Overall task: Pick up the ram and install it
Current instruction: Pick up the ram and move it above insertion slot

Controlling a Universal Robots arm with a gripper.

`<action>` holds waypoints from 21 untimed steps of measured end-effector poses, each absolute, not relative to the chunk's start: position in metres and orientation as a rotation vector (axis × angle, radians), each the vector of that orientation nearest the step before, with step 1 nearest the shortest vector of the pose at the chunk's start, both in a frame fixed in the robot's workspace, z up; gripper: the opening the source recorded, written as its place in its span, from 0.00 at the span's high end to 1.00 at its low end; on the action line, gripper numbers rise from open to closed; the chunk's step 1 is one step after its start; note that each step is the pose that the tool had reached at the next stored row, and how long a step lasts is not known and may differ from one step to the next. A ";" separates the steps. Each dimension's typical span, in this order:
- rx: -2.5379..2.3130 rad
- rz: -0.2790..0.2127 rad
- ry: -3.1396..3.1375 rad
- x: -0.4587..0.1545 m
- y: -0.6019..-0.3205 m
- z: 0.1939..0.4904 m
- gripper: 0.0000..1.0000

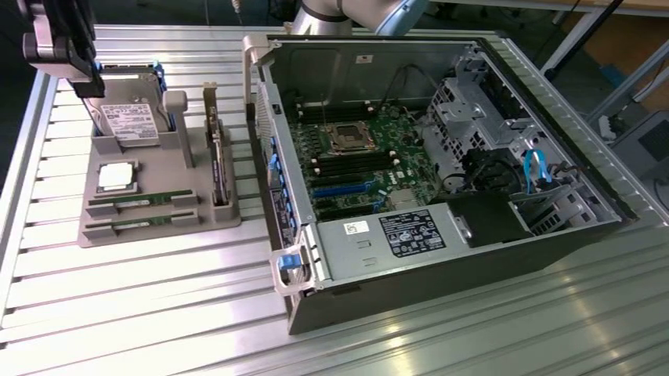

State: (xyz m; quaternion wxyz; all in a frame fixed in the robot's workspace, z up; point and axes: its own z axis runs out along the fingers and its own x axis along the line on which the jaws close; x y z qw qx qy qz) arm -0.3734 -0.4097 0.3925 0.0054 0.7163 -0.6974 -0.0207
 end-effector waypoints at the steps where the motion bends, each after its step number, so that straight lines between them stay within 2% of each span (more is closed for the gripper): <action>1: 2.243 -0.065 -2.183 -0.373 -0.410 0.393 0.89; 12: 2.243 -0.065 -2.184 -0.373 -0.410 0.393 0.89; 13: 2.243 -0.065 -2.184 -0.373 -0.410 0.393 0.88; 14: 2.243 -0.065 -2.183 -0.373 -0.410 0.393 0.83; 15: 2.243 -0.065 -2.183 -0.373 -0.410 0.393 0.83; 16: 2.243 -0.065 -2.184 -0.373 -0.410 0.393 0.76; 21: 2.243 -0.065 -2.184 -0.373 -0.410 0.392 0.76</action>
